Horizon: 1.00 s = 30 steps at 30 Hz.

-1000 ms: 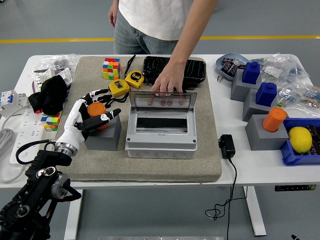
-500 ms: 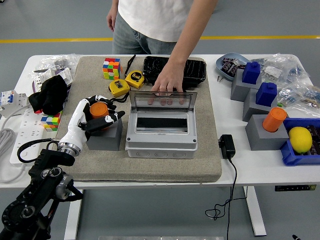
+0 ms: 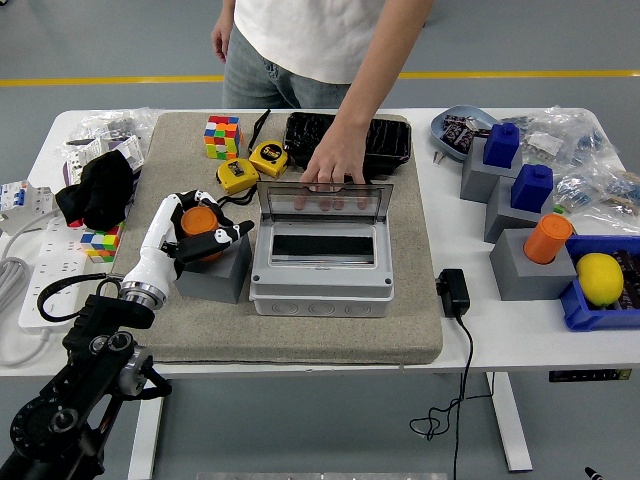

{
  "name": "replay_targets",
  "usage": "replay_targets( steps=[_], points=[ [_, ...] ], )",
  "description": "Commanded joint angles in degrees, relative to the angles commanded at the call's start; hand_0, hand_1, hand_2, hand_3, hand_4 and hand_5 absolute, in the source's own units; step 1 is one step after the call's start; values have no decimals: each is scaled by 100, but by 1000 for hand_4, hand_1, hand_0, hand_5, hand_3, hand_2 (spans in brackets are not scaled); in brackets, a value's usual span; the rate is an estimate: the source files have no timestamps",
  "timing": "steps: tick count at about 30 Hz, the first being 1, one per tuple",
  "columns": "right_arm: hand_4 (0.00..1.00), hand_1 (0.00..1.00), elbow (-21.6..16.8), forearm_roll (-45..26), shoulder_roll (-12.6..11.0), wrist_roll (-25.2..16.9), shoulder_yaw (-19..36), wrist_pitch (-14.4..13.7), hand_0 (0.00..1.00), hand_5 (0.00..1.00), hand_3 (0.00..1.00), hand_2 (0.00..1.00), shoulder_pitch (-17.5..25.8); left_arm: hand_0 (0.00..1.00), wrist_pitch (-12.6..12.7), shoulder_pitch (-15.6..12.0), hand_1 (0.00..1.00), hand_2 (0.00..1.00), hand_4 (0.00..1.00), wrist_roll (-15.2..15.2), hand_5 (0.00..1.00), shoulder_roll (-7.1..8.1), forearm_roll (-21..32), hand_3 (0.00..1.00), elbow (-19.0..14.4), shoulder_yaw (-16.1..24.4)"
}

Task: Fetch the battery,place it into the box,close the lid of the box

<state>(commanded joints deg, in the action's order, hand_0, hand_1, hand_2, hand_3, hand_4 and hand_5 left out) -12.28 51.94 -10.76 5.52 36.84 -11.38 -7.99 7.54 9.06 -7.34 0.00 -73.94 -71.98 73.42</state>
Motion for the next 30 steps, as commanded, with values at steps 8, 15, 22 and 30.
replay_targets(
  steps=[8, 15, 22, 30],
  points=[
    [998, 694, 2, 0, 2, 3, 8, -2, 749, 998, 751, 710, -8, 84, 208, 27, 55, 70, 998, -72, 2, 0, -72, 79, 25, -30],
    [998, 694, 2, 11, 3, 10, 11, -1, 749, 998, 750, 710, -8, 84, 214, 92, 31, 60, 998, -149, 2, 0, -50, 76, -6, -36],
    [998, 694, -2, -2, 3, 7, -4, 1, 749, 998, 751, 710, -7, 82, 299, 173, 22, 54, 998, -177, 2, 0, -144, 74, -75, 5],
    [998, 694, -1, -15, -9, 1, -31, -1, 750, 998, 751, 710, -8, 71, 434, 259, 10, 44, 998, -200, 2, 0, -365, 61, -324, -56]
  ],
)
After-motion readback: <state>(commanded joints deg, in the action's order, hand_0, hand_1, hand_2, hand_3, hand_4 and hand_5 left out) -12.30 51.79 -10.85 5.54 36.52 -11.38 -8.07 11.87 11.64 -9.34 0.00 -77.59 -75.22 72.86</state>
